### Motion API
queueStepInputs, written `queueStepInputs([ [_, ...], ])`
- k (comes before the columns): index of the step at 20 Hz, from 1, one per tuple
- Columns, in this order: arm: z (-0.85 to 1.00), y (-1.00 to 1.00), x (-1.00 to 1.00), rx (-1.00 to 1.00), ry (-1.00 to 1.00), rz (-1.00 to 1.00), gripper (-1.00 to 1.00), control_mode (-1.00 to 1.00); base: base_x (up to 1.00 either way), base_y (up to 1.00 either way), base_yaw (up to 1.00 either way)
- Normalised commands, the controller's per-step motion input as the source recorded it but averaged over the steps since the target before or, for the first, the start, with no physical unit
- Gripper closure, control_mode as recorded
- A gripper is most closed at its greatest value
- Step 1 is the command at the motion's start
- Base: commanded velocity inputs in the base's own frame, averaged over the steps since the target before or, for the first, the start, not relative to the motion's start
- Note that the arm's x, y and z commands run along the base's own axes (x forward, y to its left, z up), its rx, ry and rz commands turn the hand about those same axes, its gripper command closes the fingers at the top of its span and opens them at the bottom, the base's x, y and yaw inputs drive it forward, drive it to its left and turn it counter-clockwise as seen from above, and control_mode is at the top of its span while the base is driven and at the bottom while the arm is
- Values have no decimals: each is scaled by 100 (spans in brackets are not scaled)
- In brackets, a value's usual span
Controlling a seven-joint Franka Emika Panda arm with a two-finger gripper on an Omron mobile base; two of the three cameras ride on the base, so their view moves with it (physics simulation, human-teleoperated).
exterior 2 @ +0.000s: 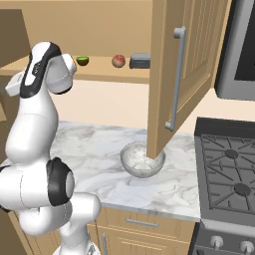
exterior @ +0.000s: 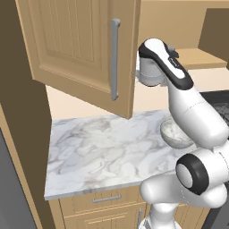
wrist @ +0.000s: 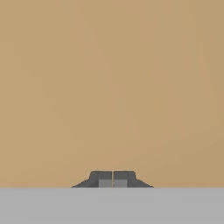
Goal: Open the cabinet. Pick the kiwi and peach from the cabinet and place them into the bowl. Then close the cabinet.
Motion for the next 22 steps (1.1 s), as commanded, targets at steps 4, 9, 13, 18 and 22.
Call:
queueStepInputs([
  [4, 0, 29, -63, 0, -2, 12, 100, -100, 0, 0, 0],
  [9, 0, 16, -31, 0, -1, 8, 100, -100, 0, 0, 0],
  [13, 0, 1, 0, 0, -1, 2, 100, -100, 0, 0, 0],
  [18, 0, 6, -7, 0, -8, 0, 100, -100, 0, 0, 0],
  [22, 0, 14, -23, 0, -6, 0, 100, -100, 0, 0, 0],
])
